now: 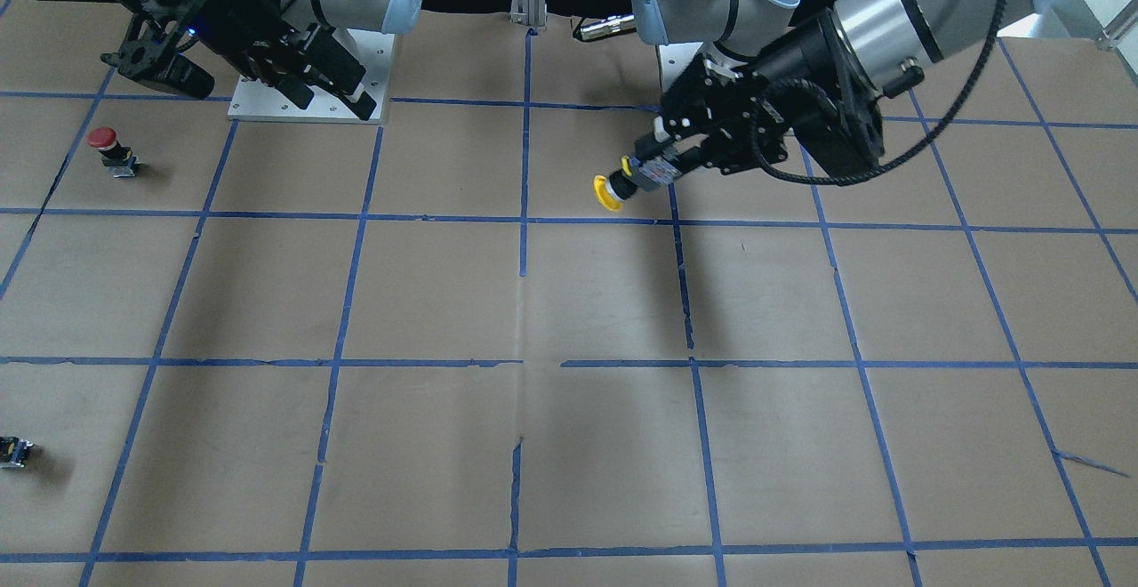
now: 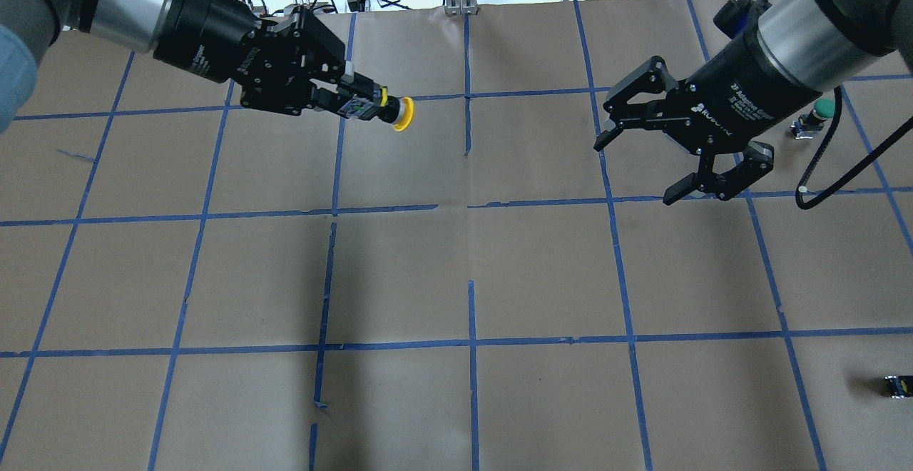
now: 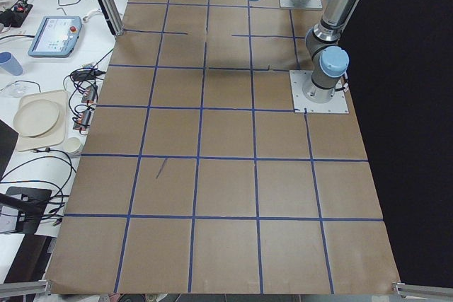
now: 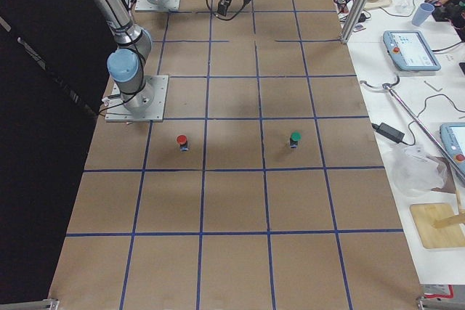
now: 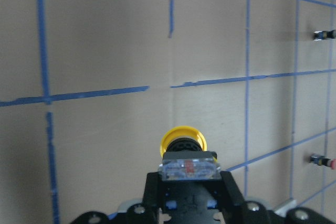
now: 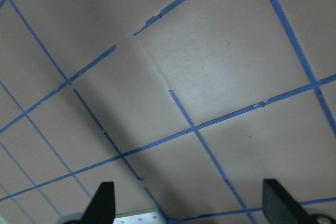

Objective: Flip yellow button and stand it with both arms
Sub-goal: 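Lift the yellow button with the left gripper while the right gripper rises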

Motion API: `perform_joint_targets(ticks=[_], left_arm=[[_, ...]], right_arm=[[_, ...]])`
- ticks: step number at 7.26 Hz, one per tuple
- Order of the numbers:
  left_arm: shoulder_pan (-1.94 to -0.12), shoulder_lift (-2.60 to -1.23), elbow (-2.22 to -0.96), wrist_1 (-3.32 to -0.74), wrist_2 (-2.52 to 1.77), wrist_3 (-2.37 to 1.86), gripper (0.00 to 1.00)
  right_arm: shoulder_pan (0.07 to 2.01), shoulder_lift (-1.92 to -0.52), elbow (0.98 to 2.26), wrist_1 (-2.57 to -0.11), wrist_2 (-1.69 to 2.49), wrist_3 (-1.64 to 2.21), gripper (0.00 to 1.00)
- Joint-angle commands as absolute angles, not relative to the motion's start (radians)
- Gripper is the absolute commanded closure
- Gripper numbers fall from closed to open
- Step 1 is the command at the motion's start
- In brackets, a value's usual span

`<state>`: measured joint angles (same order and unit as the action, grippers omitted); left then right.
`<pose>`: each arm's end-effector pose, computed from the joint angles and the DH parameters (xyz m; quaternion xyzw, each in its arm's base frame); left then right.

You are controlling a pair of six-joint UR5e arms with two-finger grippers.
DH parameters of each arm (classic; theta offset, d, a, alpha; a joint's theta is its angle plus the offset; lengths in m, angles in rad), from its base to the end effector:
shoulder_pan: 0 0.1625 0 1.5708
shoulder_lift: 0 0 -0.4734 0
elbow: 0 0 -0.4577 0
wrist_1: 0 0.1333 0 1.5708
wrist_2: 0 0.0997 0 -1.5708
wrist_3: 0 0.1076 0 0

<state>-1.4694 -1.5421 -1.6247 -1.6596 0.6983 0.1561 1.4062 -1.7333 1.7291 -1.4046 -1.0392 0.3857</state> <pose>-0.1604 -0.5542 0.5441 -0.0007 -0.9052 0.0030 0.4250 0.1092 -0.4890 0.5240 0.2817 0.9198 0.1065 0.2516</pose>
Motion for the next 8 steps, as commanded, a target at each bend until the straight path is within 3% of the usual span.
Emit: perform_joint_targets(ticks=[1, 5, 8], left_arm=[[-1.496, -1.499, -1.643, -1.667, 0.481, 0.105, 0.91], [-1.497, -1.496, -1.655, -1.651, 0.231, 0.051, 0.91], [-1.499, -1.506, -1.719, -1.514, 0.081, 0.057, 0.91]], right_arm=[[1.362, -1.72, 1.718, -1.358, -0.872, 0.532, 0.0], [1.327, -1.686, 1.714, -1.318, -0.68, 0.728, 0.0], [1.312, -1.683, 1.631, -1.258, -0.537, 0.958, 0.0]])
